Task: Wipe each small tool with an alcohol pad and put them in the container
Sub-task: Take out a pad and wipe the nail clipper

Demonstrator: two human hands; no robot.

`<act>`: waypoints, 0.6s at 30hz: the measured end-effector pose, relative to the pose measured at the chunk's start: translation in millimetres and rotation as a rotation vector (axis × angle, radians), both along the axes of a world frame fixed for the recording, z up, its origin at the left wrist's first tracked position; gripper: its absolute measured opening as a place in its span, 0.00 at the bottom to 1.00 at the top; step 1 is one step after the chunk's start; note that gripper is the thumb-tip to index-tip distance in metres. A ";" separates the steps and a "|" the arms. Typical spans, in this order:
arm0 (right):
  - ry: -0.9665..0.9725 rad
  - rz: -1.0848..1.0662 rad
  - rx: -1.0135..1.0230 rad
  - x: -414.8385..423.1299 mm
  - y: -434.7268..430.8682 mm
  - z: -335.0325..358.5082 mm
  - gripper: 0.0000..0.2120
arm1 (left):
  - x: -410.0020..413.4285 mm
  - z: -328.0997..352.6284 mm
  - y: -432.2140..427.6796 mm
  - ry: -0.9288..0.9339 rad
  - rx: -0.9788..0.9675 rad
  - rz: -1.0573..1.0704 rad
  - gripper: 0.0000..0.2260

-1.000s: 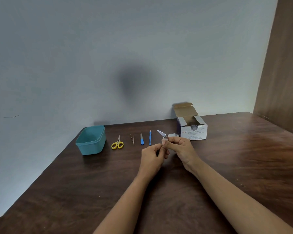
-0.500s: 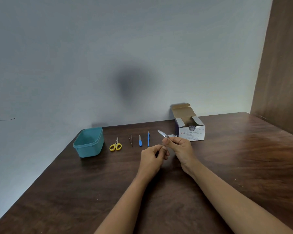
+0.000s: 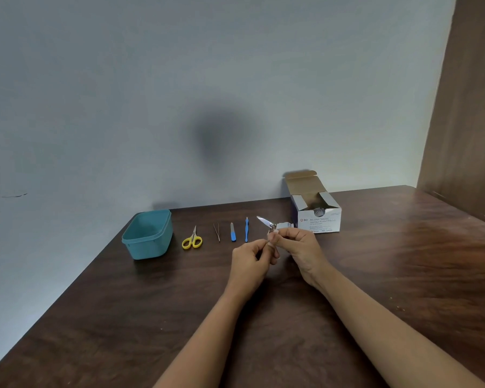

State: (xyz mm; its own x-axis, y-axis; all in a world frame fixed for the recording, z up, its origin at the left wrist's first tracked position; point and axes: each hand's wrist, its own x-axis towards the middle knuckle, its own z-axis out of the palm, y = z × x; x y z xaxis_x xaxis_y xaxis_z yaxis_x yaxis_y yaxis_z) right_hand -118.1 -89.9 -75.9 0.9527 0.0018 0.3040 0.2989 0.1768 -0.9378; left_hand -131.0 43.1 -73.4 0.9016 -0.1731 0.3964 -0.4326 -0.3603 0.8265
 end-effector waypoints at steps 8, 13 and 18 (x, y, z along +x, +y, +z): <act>-0.001 -0.019 0.031 -1.6 -1.3 2.0 0.12 | -1.1 1.1 -0.8 0.012 -0.007 0.006 0.14; 0.015 0.009 0.025 0.9 -5.4 -0.1 0.07 | 1.5 -0.6 1.2 0.064 -0.098 0.043 0.13; 0.015 -0.020 0.036 1.6 -3.5 -0.5 0.08 | 0.7 -1.1 0.5 0.054 -0.066 0.010 0.14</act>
